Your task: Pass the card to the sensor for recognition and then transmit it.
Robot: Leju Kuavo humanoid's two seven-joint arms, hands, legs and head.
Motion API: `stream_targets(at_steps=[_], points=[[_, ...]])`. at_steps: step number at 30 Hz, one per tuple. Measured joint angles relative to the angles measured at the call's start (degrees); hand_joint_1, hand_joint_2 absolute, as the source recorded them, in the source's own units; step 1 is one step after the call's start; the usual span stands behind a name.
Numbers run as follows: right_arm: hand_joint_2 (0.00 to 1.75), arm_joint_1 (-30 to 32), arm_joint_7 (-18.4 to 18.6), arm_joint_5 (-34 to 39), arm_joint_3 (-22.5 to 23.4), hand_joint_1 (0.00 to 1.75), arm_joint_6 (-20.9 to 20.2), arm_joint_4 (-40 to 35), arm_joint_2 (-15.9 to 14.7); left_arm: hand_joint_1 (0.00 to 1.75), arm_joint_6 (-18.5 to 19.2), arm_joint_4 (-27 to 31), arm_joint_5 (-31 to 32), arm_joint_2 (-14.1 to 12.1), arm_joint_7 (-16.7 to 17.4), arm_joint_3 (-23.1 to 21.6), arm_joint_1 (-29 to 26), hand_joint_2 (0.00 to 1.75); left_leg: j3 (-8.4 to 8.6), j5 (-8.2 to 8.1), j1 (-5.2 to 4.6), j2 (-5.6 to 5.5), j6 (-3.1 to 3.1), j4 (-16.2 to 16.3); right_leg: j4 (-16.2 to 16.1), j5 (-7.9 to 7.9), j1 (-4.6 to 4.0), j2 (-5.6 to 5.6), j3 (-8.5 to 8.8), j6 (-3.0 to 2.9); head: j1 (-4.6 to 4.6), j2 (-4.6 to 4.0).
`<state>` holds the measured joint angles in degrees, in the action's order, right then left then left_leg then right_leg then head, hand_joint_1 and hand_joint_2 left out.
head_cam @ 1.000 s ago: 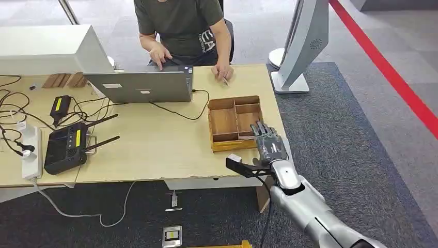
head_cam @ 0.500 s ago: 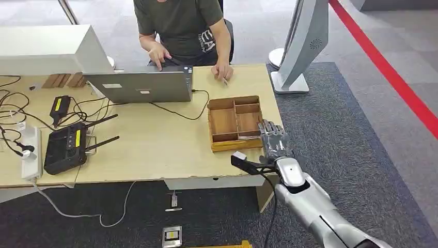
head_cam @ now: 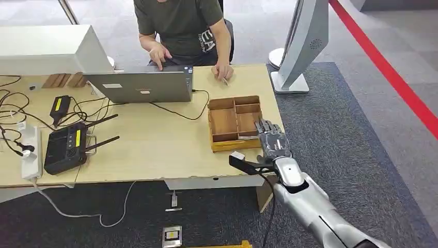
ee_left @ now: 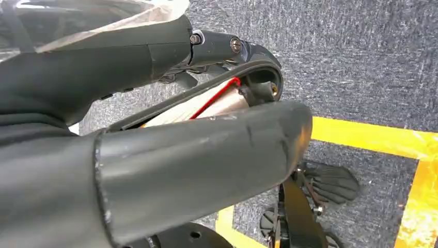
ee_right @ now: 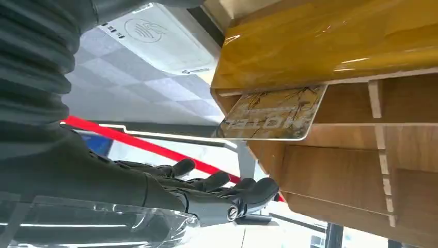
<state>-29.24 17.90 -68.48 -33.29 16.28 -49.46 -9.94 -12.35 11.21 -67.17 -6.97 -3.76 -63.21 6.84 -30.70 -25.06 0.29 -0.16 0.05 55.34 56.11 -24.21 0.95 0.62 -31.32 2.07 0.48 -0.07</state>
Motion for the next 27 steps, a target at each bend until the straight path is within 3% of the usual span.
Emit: stream_targets(at_steps=[15, 16, 17, 18, 19, 27], points=[[1.75, -0.01, -0.13, 0.46, -0.77, 0.0, -0.02, 0.5, 1.09, 0.0, 0.0, 0.0, -0.11, 0.0, 0.55, 0.0, -0.01, 0.0, 0.0, 0.0, 0.0, 0.0, 0.0, 0.0, 0.0, 0.0, 0.0, 0.0, 0.0, 0.0, 0.0, 0.0], [1.75, -0.03, -0.13, 0.46, -0.79, 0.28, -0.02, 0.66, 1.18, 0.0, 0.0, 0.0, -0.09, 0.0, 0.52, 0.0, 0.0, 0.0, 0.0, 0.0, 0.0, 0.0, 0.0, 0.0, 0.0, 0.0, 0.0, 0.0, 0.0, 0.0, 0.0, 0.0], [1.75, -0.03, -0.07, 0.44, -0.83, 0.28, -0.04, 0.68, 1.2, 0.0, 0.0, 0.0, -0.04, 0.0, 0.52, 0.0, 0.0, 0.0, 0.0, 0.0, 0.0, 0.0, 0.0, 0.0, 0.0, 0.0, 0.0, 0.0, 0.0, 0.0, 0.0, 0.0], [1.75, -0.03, 0.11, 0.42, -0.83, 1.62, -0.11, 0.7, 1.22, 0.0, 0.0, 0.0, 0.0, 0.0, 0.52, 0.0, 0.0, 0.0, 0.0, 0.0, 0.0, 0.0, 0.0, 0.0, 0.0, 0.0, 0.0, 0.0, -0.01, 0.0, 0.0, 0.0], [1.75, -0.03, 0.31, 0.39, -0.83, 1.75, -0.22, 0.7, 1.22, 0.0, 0.0, 0.0, 0.07, 0.0, 0.52, 0.0, 0.0, 0.0, 0.0, 0.0, 0.0, 0.0, 0.0, -0.01, 0.0, 0.0, 0.0, 0.0, -0.01, 0.0, 0.0, 0.0], [1.75, 0.04, 0.68, 0.11, -0.83, 1.75, -1.84, 1.01, 1.16, 0.0, 0.17, 0.0, 0.31, 0.0, 0.68, -0.02, 0.0, 0.0, 0.0, 0.0, 0.0, 0.0, 0.0, -0.01, 0.0, 0.0, 0.0, 0.0, -0.01, 0.0, 0.0, 0.0]])
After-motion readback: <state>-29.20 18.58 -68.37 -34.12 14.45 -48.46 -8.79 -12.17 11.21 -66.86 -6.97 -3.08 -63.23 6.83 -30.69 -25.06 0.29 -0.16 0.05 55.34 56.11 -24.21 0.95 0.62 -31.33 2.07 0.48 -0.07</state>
